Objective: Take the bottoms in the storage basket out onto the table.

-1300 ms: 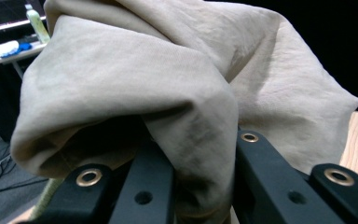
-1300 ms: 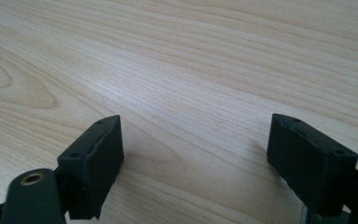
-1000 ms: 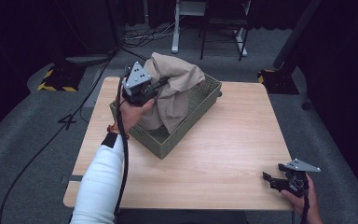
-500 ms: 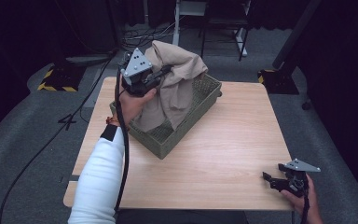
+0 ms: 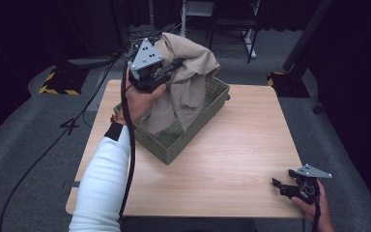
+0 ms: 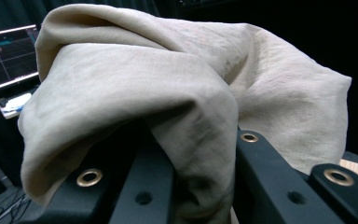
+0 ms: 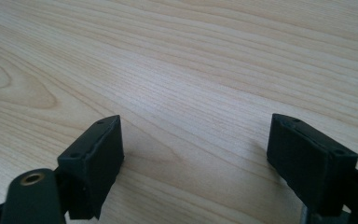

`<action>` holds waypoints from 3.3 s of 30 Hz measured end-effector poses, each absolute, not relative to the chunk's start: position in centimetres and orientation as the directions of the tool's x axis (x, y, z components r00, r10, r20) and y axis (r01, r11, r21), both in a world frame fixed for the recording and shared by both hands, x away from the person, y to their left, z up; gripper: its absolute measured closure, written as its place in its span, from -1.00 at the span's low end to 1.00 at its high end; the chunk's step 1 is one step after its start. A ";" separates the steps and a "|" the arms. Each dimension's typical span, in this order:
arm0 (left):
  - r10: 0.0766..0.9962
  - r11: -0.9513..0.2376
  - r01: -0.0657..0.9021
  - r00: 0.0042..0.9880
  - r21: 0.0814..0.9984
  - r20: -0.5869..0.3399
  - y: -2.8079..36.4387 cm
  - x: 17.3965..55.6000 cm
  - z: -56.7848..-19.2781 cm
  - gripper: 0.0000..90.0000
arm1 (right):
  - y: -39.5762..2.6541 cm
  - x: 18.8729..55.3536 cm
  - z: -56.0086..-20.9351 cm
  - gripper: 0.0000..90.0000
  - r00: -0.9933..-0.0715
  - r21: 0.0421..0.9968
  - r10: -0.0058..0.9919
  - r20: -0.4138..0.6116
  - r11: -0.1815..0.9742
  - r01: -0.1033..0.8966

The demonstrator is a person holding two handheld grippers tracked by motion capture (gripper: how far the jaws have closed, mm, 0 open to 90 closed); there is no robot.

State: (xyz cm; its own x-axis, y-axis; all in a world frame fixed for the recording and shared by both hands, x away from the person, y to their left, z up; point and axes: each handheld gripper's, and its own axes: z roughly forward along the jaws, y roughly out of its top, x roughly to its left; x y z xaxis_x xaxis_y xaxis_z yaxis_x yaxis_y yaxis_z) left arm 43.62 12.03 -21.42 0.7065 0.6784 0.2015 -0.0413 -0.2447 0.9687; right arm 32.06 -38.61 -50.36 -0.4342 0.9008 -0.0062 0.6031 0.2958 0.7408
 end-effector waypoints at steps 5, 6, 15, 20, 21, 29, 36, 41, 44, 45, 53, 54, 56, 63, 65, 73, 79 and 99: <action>0.658 -0.256 -0.061 0.721 0.965 0.220 10.5 43.3 -20.4 0.87 | -38.6 32.1 -50.4 -0.59 -0.434 0.741 0.901 -0.006 0.296 0.603; 0.655 -0.257 -0.063 0.722 0.964 0.222 10.3 43.3 -20.2 0.87 | -38.6 32.1 -50.4 -0.59 -0.434 0.741 0.901 -0.006 0.296 0.603; 0.628 -0.248 -0.109 0.739 0.963 0.245 8.9 42.3 -17.5 0.87 | -38.6 32.0 -50.4 -0.59 -0.434 0.741 0.901 -0.005 0.295 0.604; 0.582 -0.250 -0.124 0.773 0.960 0.251 7.2 41.5 -17.2 0.87 | -38.6 32.0 -50.4 -0.59 -0.434 0.740 0.901 -0.005 0.295 0.604; 0.572 -0.250 -0.126 0.781 0.960 0.251 6.8 41.4 -17.4 0.87 | -38.6 32.0 -50.4 -0.59 -0.434 0.740 0.901 -0.005 0.295 0.604; 0.464 -0.230 -0.128 0.857 0.965 0.224 2.9 40.2 -18.9 0.87 | -38.6 32.1 -50.4 -0.59 -0.435 0.741 0.900 -0.007 0.296 0.602; 0.365 -0.253 -0.120 0.907 0.960 0.210 -0.6 38.9 -21.5 0.87 | -38.6 32.1 -50.4 -0.59 -0.435 0.742 0.900 -0.009 0.297 0.601; 0.305 -0.276 -0.084 0.937 0.958 0.170 -3.6 38.7 -24.6 0.87 | -38.6 32.1 -50.4 -0.59 -0.435 0.742 0.900 -0.009 0.298 0.601; 0.274 -0.293 -0.061 0.951 0.954 0.144 -5.3 38.8 -26.7 0.87 | -38.6 32.1 -50.4 -0.59 -0.435 0.742 0.901 -0.009 0.298 0.601; 0.267 -0.304 -0.053 0.954 0.951 0.139 -5.9 38.9 -27.4 0.87 | -38.6 32.1 -50.4 -0.59 -0.435 0.742 0.900 -0.009 0.298 0.601; 0.228 -0.320 0.035 0.973 0.947 0.041 -9.0 39.4 -32.7 0.87 | -38.6 32.1 -50.4 -0.59 -0.435 0.742 0.901 -0.009 0.298 0.601; 0.226 -0.322 0.045 0.974 0.946 0.031 -9.3 39.5 -33.4 0.87 | -38.6 32.1 -50.4 -0.59 -0.435 0.742 0.901 -0.009 0.298 0.601; 0.230 -0.348 0.053 0.973 0.936 0.030 -9.7 39.6 -34.8 0.87 | -38.6 32.1 -50.4 -0.59 -0.435 0.742 0.901 -0.009 0.298 0.601; 0.264 -0.365 0.107 0.964 0.925 -0.007 -10.1 40.6 -38.1 0.86 | -38.6 32.1 -50.4 -0.59 -0.433 0.741 0.901 -0.007 0.295 0.603; 0.272 -0.385 0.105 0.962 0.917 0.004 -10.1 40.8 -38.7 0.86 | -38.6 32.1 -50.4 -0.59 -0.433 0.741 0.901 -0.007 0.296 0.603; 0.315 -0.458 0.142 0.949 0.878 0.011 -10.0 41.7 -41.6 0.85 | -38.6 32.0 -50.4 -0.59 -0.432 0.741 0.902 -0.008 0.296 0.603; 0.331 -0.522 0.150 0.943 0.839 0.037 -9.6 41.9 -43.3 0.75 | -38.6 32.0 -50.4 -0.59 -0.432 0.740 0.902 -0.006 0.294 0.604; 0.274 -0.568 0.142 0.961 0.811 0.024 -3.8 39.1 -41.0 -0.64 | -38.6 32.1 -50.4 -0.59 -0.434 0.740 0.901 -0.006 0.296 0.604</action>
